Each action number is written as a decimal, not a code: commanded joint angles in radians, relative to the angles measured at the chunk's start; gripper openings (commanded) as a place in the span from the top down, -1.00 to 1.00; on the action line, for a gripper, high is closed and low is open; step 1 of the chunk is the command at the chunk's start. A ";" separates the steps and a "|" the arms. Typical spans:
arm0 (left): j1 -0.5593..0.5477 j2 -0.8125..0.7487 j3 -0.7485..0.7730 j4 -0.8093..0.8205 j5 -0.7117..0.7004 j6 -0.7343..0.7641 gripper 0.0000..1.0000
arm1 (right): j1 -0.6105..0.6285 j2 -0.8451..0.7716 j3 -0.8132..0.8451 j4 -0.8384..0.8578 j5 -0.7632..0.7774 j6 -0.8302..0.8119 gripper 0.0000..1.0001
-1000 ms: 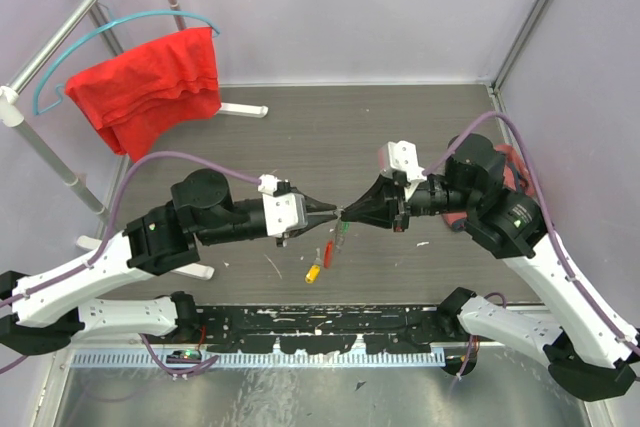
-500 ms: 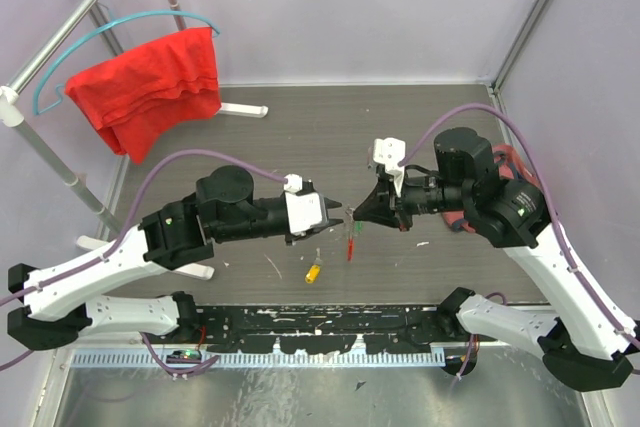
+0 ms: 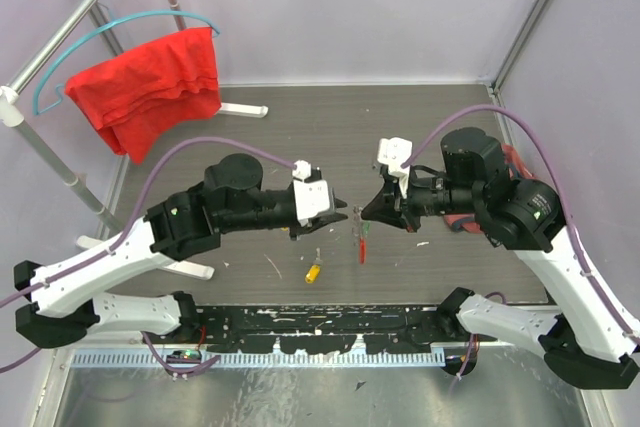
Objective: Put the keys on the keyring
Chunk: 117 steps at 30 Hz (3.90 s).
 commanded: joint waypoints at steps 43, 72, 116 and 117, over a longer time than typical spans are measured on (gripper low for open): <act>0.264 -0.057 -0.023 -0.049 0.534 -0.106 0.47 | 0.493 0.110 0.114 0.161 0.486 0.035 0.98; 0.292 -0.167 -0.097 0.103 0.455 -0.193 1.00 | 0.492 -0.345 -0.458 0.801 0.750 0.587 0.16; 0.291 -0.250 -0.119 0.213 0.397 -0.406 1.00 | 0.493 -0.227 -0.577 1.228 0.588 0.903 0.47; 0.292 -0.249 -0.118 0.213 0.397 -0.406 1.00 | 0.492 -0.226 -0.575 1.225 0.588 0.901 0.42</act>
